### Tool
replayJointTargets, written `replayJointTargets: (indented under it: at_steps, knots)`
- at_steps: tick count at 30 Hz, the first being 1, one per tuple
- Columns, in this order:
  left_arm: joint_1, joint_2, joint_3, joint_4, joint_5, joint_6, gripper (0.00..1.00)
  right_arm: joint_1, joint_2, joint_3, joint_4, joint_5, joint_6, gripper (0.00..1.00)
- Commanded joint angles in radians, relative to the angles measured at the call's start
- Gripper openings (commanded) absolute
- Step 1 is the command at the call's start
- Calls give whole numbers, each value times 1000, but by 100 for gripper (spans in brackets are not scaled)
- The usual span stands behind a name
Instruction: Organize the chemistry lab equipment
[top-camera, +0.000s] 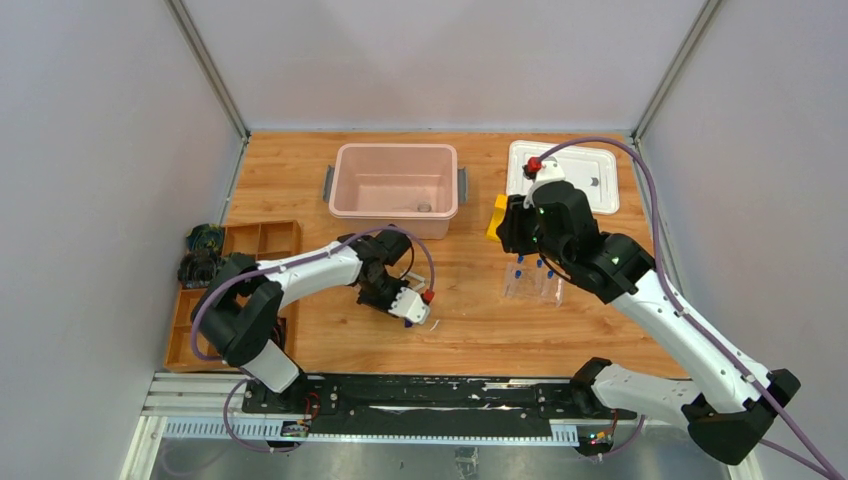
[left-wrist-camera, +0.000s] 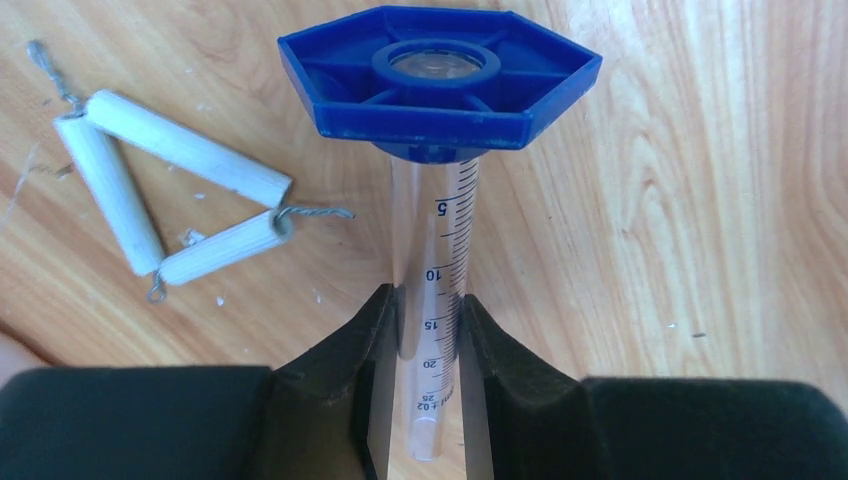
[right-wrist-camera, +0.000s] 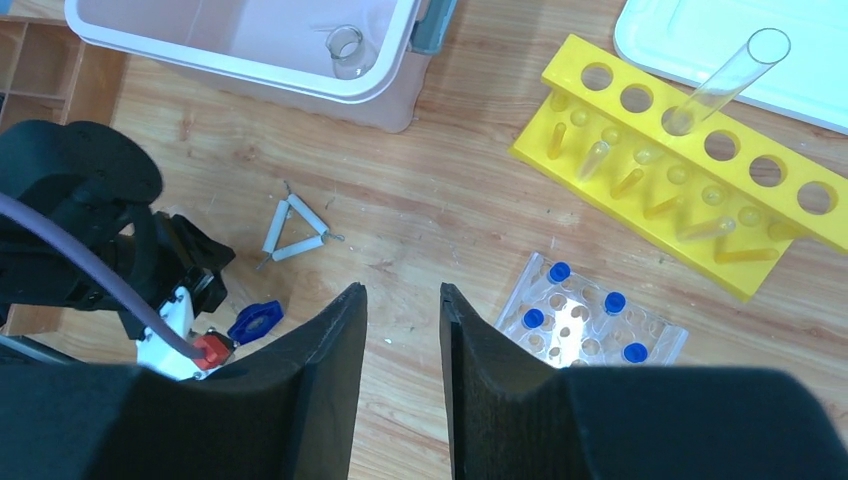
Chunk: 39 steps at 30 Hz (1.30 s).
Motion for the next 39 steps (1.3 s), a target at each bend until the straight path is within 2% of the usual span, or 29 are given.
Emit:
replayJointTargets:
  at_steps: [1,7,11,14,19,24,32,39]
  knots:
    - [-10,-112,40,-16,40,-176,0,-22,-29,12,-30,28,-7,36]
    - [-8,-253,278,-214,28,-280,0,-38,-55,19,-55,36,-12,35]
    - [77,-233,481,-273,24,-344,0,-48,-65,20,-62,38,-3,34]
    - [174,-151,628,-273,5,-409,0,-51,-64,12,-62,30,10,33]
    - [289,77,876,-272,-51,-507,0,-52,-60,1,-62,7,38,32]
    - [338,304,1063,-269,-90,-572,0,-52,-68,-12,-62,-13,58,31]
    - [339,460,1099,-166,-112,-655,0,-51,-76,-41,-61,-31,78,30]
    - [339,465,953,25,-190,-722,0,-49,-62,-60,-46,-70,83,32]
